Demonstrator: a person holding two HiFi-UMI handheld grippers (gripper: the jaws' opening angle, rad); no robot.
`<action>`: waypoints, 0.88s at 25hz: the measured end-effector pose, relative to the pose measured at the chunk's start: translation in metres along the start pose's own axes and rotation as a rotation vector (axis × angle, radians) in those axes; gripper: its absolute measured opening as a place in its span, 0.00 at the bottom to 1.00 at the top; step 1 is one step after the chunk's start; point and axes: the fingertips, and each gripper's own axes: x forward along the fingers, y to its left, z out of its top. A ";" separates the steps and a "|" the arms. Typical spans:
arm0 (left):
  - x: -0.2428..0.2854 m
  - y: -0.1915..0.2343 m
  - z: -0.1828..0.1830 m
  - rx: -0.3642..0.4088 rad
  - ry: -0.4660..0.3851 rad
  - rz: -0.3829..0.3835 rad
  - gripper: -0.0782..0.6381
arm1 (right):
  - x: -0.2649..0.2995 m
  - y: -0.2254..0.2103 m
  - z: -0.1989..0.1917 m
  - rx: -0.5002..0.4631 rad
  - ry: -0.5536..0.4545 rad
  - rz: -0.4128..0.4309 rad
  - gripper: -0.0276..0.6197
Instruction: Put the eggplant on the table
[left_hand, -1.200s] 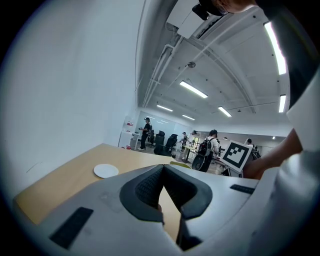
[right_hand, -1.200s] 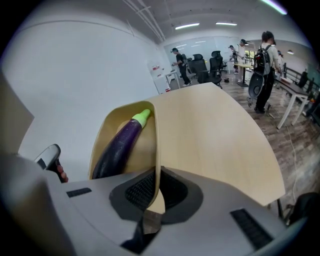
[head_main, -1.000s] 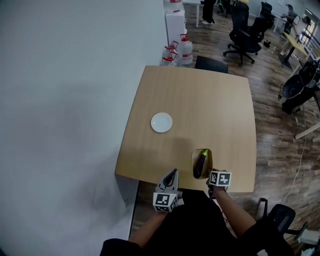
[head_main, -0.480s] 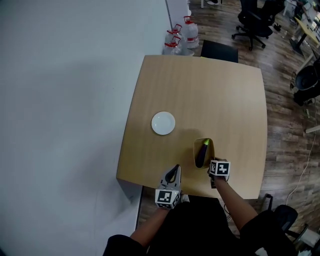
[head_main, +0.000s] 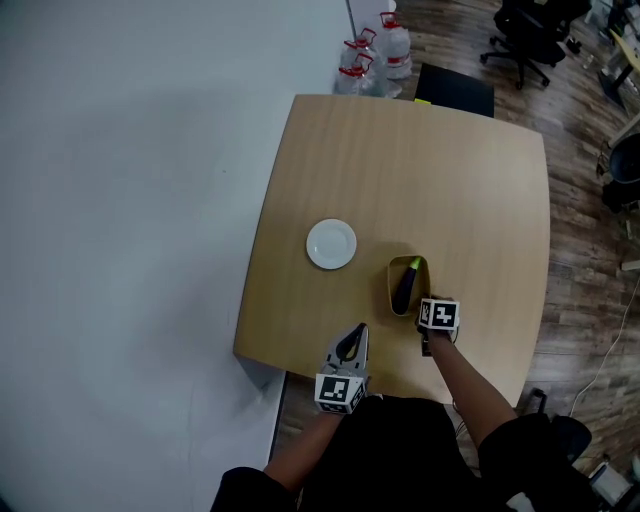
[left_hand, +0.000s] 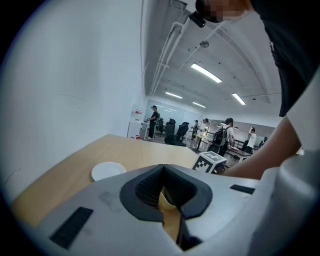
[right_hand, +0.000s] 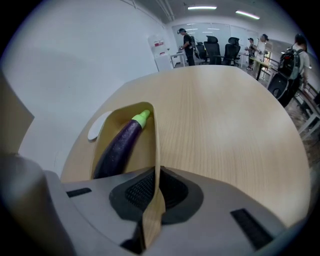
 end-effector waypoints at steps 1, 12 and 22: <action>0.000 0.000 -0.001 -0.006 0.002 0.001 0.13 | 0.002 0.000 0.001 0.002 0.005 -0.001 0.15; -0.008 0.001 -0.001 -0.017 0.011 0.032 0.13 | -0.003 0.012 0.013 0.011 -0.014 0.065 0.36; -0.060 -0.012 0.012 -0.047 -0.066 0.037 0.13 | -0.076 0.048 0.002 -0.094 -0.190 0.192 0.43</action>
